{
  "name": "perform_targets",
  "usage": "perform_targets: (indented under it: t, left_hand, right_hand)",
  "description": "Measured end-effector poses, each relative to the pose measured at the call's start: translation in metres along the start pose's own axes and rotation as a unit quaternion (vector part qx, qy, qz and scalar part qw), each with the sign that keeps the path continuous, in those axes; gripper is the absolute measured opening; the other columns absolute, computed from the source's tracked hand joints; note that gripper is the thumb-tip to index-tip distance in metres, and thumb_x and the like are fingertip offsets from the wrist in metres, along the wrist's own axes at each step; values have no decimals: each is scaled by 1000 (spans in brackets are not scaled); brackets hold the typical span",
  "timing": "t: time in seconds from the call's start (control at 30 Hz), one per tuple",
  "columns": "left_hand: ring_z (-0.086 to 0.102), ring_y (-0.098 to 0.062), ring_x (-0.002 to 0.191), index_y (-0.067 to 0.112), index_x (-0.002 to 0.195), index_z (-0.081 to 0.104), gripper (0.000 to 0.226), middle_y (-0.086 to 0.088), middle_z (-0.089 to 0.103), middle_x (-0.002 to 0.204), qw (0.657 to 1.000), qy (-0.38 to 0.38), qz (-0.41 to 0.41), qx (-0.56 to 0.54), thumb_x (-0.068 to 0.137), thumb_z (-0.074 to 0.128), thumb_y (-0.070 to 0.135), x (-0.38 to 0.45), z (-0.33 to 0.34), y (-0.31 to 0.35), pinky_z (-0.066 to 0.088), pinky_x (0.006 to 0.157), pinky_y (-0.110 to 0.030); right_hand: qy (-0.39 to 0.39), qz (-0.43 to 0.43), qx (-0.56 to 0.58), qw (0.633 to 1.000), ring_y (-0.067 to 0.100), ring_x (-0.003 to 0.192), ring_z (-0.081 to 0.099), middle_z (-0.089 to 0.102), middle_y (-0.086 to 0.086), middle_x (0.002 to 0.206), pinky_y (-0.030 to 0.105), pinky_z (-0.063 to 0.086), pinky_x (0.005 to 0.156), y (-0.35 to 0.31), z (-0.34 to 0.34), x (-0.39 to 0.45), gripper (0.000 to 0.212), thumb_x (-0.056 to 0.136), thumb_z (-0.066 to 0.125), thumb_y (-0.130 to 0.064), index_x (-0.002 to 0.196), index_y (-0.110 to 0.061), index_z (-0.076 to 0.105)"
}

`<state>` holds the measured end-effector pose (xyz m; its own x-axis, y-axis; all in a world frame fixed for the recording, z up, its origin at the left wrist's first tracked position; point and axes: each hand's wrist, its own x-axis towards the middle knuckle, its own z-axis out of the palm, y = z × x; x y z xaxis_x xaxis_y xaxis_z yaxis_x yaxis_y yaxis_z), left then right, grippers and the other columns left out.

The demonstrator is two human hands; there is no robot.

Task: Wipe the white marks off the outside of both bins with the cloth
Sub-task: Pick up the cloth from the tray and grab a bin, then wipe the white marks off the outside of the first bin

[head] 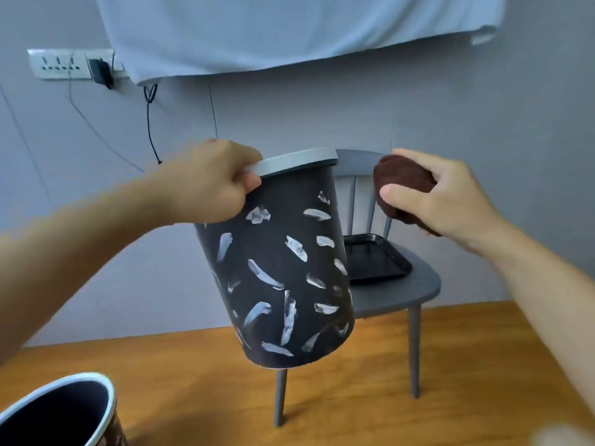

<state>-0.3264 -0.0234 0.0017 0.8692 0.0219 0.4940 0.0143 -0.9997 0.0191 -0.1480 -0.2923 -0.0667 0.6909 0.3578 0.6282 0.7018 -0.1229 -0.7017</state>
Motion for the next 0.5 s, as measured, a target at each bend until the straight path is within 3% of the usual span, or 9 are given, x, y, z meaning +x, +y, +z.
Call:
perform_targets:
  t: [0.1,0.2,0.3,0.5]
  left_hand:
    - [48,-24,64,18,70,41,30,-5,51,66,1000,-19,2,-12,97,51,13,33,19,20,32,55,-30]
    - [48,-28,67,9,81,50,17,-12,56,71,999,-40,6,-18,97,50,12,54,39,31,34,56,-31]
    - [49,-29,67,9,80,48,17,-10,54,68,999,-44,15,-18,97,51,11,66,54,33,37,59,-35]
    - [49,-17,64,25,69,40,31,4,50,63,998,-52,33,-11,95,52,15,81,72,39,33,58,-32]
  right_hand:
    - [6,-10,13,1000,-6,65,66,72,-14,104,12,46,47,-6,-18,9,74,64,78,-48,136,-36,67]
    - [27,-12,33,999,6,87,73,73,-10,110,23,54,62,2,-30,5,74,58,76,-55,127,-35,61]
    - [50,14,30,998,8,84,72,70,-9,104,25,52,62,17,-32,-6,68,54,76,-60,112,-39,47]
    - [19,-39,57,997,8,89,74,76,-13,99,23,59,72,32,-9,-12,42,66,85,-34,103,-34,64]
